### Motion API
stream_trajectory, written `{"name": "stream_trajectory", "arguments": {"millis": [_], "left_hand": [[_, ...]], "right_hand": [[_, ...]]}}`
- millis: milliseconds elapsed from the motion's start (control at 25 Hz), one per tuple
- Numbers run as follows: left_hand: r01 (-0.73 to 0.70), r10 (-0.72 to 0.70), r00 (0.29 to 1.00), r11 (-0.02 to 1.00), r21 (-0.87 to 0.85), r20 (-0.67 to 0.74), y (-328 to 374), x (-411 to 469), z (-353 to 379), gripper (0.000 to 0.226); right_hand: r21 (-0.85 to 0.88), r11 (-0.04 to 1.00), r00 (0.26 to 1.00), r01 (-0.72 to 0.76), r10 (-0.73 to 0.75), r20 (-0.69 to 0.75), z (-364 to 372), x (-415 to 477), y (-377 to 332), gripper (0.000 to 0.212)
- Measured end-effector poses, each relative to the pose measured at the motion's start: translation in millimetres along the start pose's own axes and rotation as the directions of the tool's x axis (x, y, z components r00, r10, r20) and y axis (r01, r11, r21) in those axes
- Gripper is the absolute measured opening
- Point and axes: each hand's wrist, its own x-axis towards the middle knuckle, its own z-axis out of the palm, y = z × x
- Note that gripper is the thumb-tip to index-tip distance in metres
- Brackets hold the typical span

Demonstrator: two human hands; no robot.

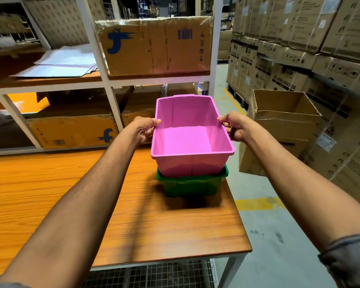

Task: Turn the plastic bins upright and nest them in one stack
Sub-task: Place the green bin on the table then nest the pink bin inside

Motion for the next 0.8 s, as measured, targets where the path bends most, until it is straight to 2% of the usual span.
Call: {"name": "stream_trajectory", "arguments": {"millis": [80, 360, 560, 800], "left_hand": [[0.02, -0.02, 1.0, 0.999, 0.026, -0.004, -7.7, -0.3, 1.5, 0.019], [0.11, -0.108, 0.994, 0.991, 0.08, -0.025, -31.7, 3.8, 6.5, 0.003], [0.121, -0.119, 0.993, 0.987, 0.101, -0.027, -38.8, 3.3, 9.2, 0.02], [0.085, -0.08, 0.995, 0.993, 0.081, -0.061, -42.3, -2.3, 10.6, 0.023]], "right_hand": [[-0.023, 0.999, 0.999, -0.034, 0.034, -0.008, 0.5, 7.9, 8.1, 0.024], [-0.127, 0.99, 0.997, -0.062, 0.055, -0.057, 5.9, 10.9, 29.7, 0.02], [-0.132, 0.987, 0.994, -0.086, 0.077, -0.071, 3.2, 16.9, 39.3, 0.026], [-0.131, 0.99, 0.995, -0.062, 0.051, -0.088, 1.0, 14.3, 39.7, 0.029]]}}
